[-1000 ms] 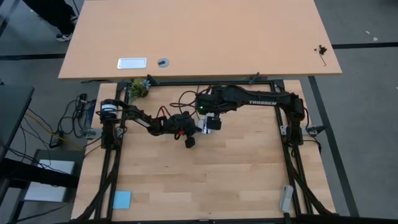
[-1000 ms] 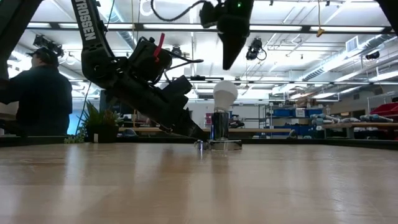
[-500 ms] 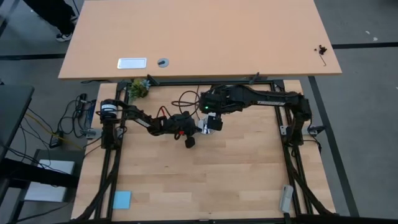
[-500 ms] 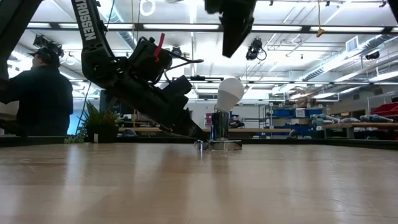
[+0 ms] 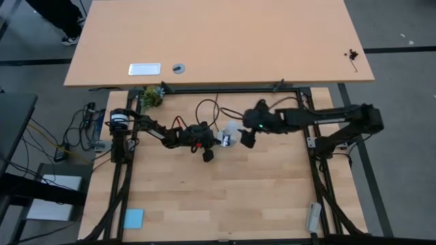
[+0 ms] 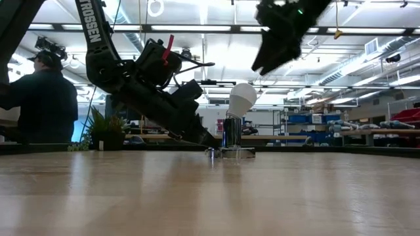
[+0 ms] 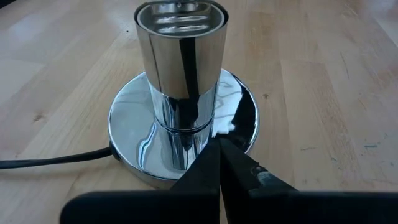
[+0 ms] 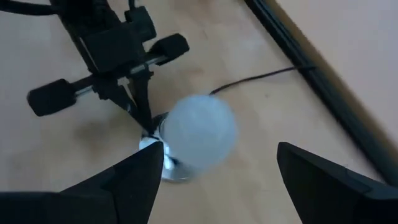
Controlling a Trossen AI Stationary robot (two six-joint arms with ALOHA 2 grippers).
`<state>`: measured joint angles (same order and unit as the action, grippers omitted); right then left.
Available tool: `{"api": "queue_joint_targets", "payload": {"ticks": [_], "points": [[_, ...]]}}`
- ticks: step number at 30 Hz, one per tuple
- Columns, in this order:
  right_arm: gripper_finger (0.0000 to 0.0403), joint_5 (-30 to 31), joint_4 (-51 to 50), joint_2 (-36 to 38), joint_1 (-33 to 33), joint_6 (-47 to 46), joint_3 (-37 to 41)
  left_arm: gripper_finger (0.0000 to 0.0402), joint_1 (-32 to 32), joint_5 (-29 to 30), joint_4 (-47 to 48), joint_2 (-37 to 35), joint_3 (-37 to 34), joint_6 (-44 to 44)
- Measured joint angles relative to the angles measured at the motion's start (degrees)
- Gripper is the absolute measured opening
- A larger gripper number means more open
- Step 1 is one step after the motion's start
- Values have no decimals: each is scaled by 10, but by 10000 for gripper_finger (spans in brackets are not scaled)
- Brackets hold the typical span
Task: Screw lightbulb
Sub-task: Remove the white lightbulb from the silver lamp
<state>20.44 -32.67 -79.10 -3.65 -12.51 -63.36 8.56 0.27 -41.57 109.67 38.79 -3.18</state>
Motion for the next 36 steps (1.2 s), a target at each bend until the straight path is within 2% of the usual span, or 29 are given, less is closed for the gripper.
{"api": "queue_joint_targets", "payload": {"ticks": [4,10,12,16,21,24,28,36], "points": [[319,-34,148,48,9,-41,131,3,0,0,0,0,0,0],[319,-61,414,46,10,-85,263,3,0,0,-3,0,0,-3],[319,-73,450,43,11,-75,277,3,0,0,-3,0,0,-4],[314,-71,446,44,14,-84,287,3,0,1,-3,0,0,-5],[315,-28,460,28,19,-84,319,3,0,1,-5,0,0,-5],[319,-1,536,1,16,-80,343,3,0,1,-6,0,0,-5],[323,-20,656,-47,9,-44,354,3,0,1,-7,0,0,-5],[323,1,774,-140,-28,-36,343,3,0,1,-5,0,0,-5]]}}
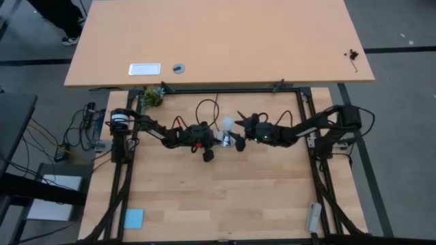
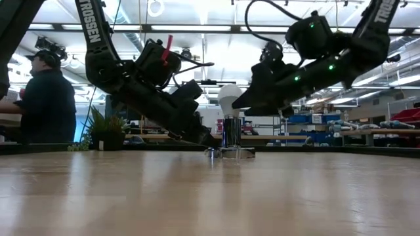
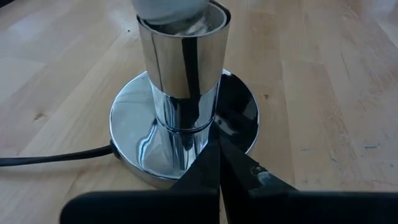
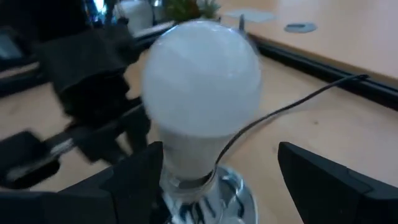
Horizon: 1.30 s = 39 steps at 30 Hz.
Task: Screw lightbulb
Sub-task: Remove the white lightbulb from the silver lamp, then return to Home Position
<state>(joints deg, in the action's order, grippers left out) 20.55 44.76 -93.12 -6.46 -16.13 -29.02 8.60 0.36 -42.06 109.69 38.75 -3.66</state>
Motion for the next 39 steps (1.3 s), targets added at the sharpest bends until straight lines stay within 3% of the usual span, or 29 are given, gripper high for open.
{"api": "queue_joint_targets", "payload": {"ticks": [9,20,26,36,39], "points": [[323,-53,109,-45,-24,-2,-1,3,0,0,0,0,0,1],[296,-56,91,-49,-26,5,-18,3,0,0,0,0,0,4],[223,-56,77,-47,-26,27,-18,3,0,0,-4,-2,0,9],[27,-59,63,-47,-21,51,-17,3,0,10,61,-58,-2,20],[11,-69,64,-47,-20,62,-17,3,0,19,86,-81,-2,21]]}}
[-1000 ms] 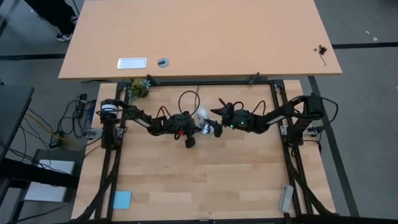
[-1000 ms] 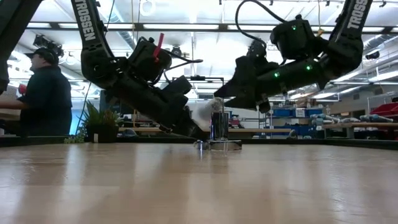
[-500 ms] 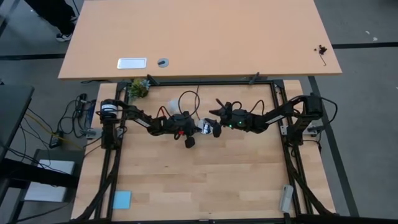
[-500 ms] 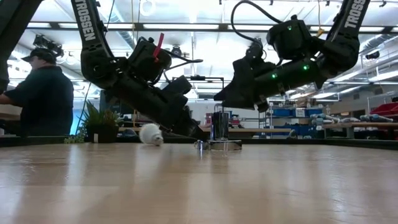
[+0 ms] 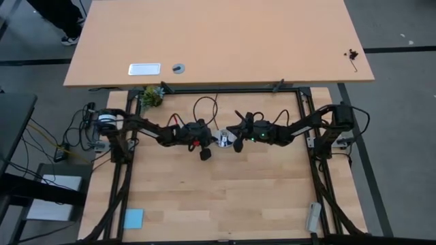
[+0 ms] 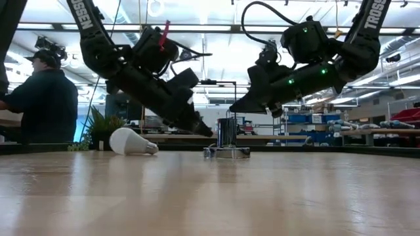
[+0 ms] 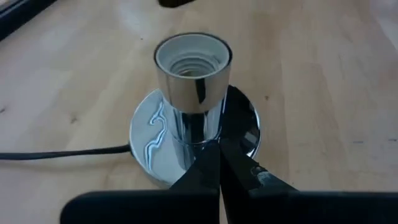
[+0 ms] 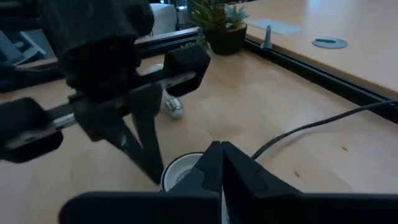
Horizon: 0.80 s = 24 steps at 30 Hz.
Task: Screw lightbulb
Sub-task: Return to Home Position
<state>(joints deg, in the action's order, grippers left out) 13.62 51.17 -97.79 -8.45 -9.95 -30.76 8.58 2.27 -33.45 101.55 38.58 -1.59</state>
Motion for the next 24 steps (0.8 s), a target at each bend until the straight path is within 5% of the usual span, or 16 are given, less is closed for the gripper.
{"api": "queue_joint_targets", "payload": {"ticks": [17,24], "points": [[5,-108,-128,71,10,120,0,3,1,-2,27,-102,-25,44],[3,-165,-93,72,0,132,24,3,19,-71,-116,-132,-106,28]]}}
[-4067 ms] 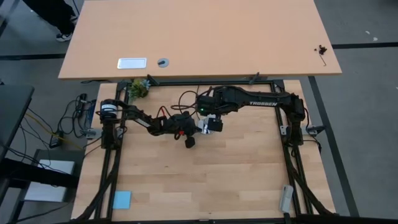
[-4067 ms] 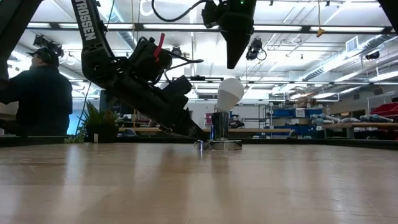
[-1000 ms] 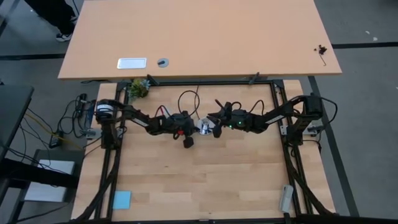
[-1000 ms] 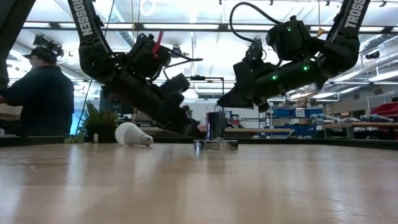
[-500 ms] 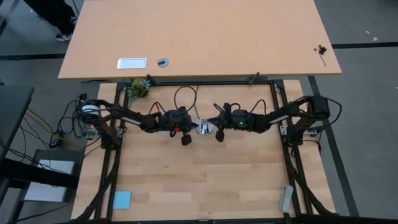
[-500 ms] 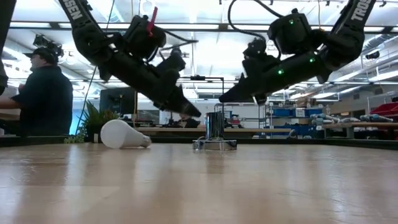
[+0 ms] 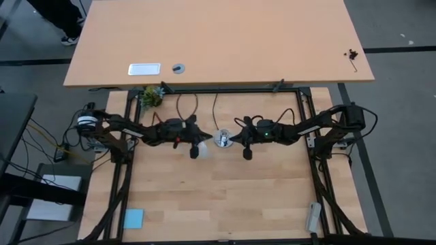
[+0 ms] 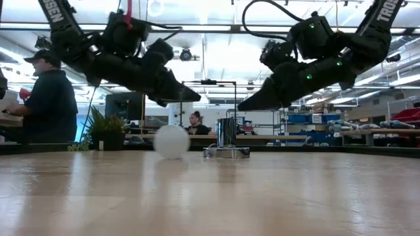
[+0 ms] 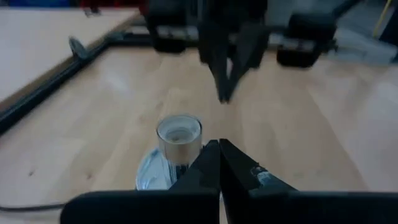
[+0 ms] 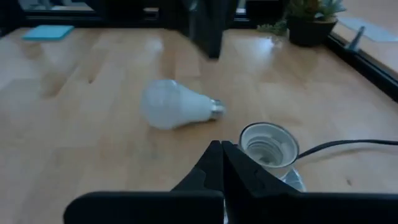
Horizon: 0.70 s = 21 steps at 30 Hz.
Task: Screw lightbulb
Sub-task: Return to Home Position
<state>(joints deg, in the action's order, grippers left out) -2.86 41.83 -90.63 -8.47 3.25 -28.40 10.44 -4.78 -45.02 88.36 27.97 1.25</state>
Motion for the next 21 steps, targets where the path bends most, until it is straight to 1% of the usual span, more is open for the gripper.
{"api": "queue_joint_targets", "payload": {"ticks": [2,4,12,16,21], "points": [[2,-11,1,9,-2,0,11,3,13,-12,-46,-2,-23,-12],[2,-13,7,24,-2,0,25,3,25,-16,-64,-6,-44,-22],[1,-3,10,153,-8,-2,105,3,45,-18,-83,-58,-87,-28],[0,-1,10,213,-10,-6,141,3,46,-18,-81,-81,-98,-20],[0,3,9,291,-11,-14,182,3,46,-18,-81,-88,-96,-19]]}}
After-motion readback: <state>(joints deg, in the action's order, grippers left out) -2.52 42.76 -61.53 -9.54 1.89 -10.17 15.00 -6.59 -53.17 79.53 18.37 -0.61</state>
